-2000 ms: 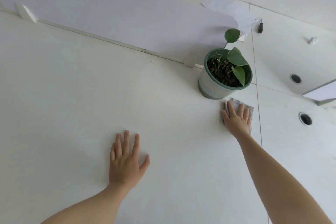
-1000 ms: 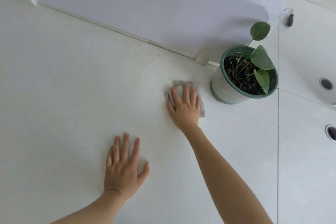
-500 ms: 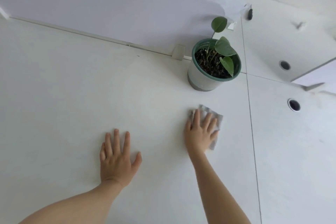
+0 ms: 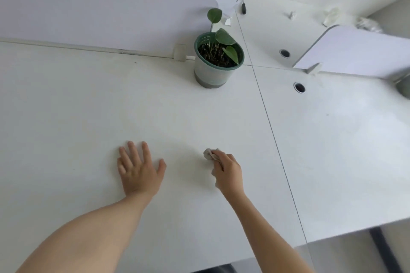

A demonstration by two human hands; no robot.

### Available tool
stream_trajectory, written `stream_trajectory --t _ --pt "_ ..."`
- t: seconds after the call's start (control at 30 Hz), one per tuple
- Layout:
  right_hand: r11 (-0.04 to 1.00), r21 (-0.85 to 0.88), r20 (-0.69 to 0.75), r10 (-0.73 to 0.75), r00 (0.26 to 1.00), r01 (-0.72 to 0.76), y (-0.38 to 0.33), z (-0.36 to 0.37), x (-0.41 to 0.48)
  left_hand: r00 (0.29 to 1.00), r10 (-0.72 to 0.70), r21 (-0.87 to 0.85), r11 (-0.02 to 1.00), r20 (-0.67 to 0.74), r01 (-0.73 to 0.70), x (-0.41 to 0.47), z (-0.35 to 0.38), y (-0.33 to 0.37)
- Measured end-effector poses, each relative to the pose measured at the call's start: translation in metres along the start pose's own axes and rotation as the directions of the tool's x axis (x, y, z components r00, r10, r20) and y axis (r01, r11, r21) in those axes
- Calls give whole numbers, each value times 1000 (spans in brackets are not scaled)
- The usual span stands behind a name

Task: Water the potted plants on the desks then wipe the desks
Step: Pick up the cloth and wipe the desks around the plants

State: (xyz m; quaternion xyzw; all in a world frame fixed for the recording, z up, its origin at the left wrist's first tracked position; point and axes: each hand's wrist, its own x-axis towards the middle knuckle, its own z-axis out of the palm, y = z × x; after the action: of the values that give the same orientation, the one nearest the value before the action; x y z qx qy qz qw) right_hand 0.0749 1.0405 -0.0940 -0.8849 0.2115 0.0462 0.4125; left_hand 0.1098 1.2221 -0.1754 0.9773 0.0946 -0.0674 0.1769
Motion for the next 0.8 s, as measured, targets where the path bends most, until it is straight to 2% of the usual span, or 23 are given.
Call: stream_trajectory --t 0.1,0.2,0.33,0.43,0.5,0.57,0.7,0.8 --pt "990 112 -15 90 996 -88 6 -12 -36 1000 -8 -35 999 12 8 -3 -1 -1" --pt "981 154 -64 126 990 -115 19 -20 -71 1000 0 -85 996 -19 -1 -6 -6 -4" --pt "977 184 -104 132 986 -111 41 -37 -105 1000 -16 -285 958 -8 13 -7 -23 -6" --pt "980 180 -94 105 990 -86 58 -51 -123 995 -15 -385 923 -102 -26 -30 -39 -11" --pt "991 124 -71 57 996 -48 71 -57 -133 978 -42 -445 894 -203 -54 -64 -50 -16" --pt "999 -15 -47 -36 998 36 84 -61 -144 967 -74 -546 834 -243 -73 -108 -56 -20" --pt "974 -152 23 -168 986 169 105 -69 -162 979 -101 -703 709 -175 -53 -195 -50 -12" --pt "958 -186 117 -198 973 217 111 -70 -172 995 -53 -708 705 -84 -22 -245 -34 -6"
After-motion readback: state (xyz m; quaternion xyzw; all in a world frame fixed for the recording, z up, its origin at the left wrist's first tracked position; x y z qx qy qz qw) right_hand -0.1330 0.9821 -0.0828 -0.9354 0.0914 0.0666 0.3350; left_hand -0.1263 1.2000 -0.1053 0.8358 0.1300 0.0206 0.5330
